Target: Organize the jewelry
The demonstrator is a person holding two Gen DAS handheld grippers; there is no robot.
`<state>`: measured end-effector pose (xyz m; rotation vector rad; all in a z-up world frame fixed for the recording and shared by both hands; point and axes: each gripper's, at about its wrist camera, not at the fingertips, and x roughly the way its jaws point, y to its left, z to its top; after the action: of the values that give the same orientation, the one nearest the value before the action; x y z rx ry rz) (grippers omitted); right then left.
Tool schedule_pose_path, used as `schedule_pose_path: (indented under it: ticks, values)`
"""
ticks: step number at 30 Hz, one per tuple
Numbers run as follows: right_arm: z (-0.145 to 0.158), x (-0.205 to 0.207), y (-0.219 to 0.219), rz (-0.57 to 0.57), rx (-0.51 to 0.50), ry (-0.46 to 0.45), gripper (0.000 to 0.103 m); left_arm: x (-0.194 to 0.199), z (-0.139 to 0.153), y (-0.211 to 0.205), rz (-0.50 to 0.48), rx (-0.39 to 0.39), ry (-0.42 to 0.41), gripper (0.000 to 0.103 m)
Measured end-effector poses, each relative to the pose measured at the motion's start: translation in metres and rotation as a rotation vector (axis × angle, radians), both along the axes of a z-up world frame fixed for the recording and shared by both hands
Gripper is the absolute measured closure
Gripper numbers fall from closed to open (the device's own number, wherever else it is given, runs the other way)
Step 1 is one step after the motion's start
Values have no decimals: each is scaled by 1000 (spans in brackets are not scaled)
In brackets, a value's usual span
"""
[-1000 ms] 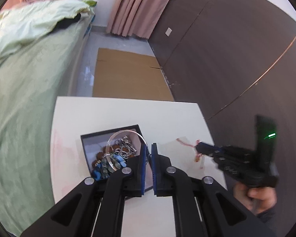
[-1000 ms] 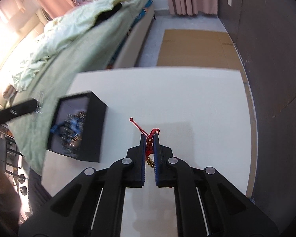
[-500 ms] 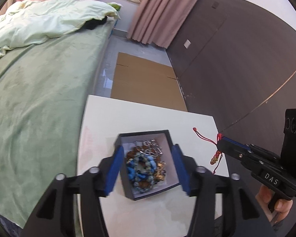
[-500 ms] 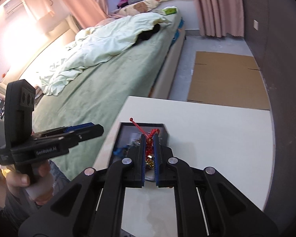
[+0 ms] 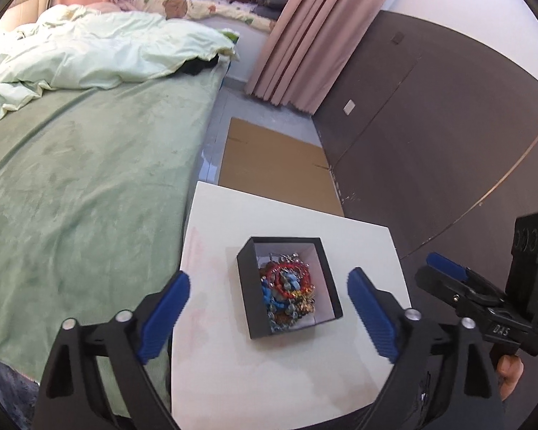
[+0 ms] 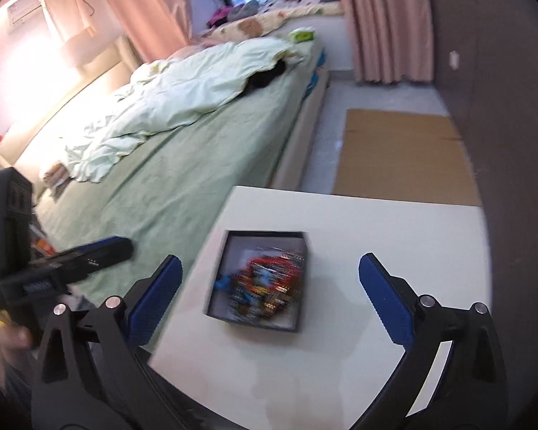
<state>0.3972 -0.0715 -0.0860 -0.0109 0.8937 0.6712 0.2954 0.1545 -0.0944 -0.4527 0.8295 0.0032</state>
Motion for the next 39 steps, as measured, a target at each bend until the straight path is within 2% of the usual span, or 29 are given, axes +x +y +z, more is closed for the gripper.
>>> schedule_pose_path:
  ticks: [3, 11, 18, 24, 29, 39]
  values:
    - [-12, -14, -38, -44, 27, 11, 5, -14, -5, -9, -9, -14, -17, 13]
    - [-32, -39, -106, -122, 75, 2, 5, -34, -11, -22, 0, 31, -60, 8]
    - [-26, -59, -139, -163, 86, -69, 5, -60, 4, -17, 29, 103, -134, 8]
    - [-22, -91, -174, -219, 103, -136, 5, -86, 18, -10, 63, 132, -184, 8]
    - [-17, -114, -191, -256, 84, -179, 5, -108, 34, -15, 50, 186, -245, 8]
    - [-2, -151, -208, -283, 113, -205, 5, -161, 61, -24, 60, 233, -312, 8]
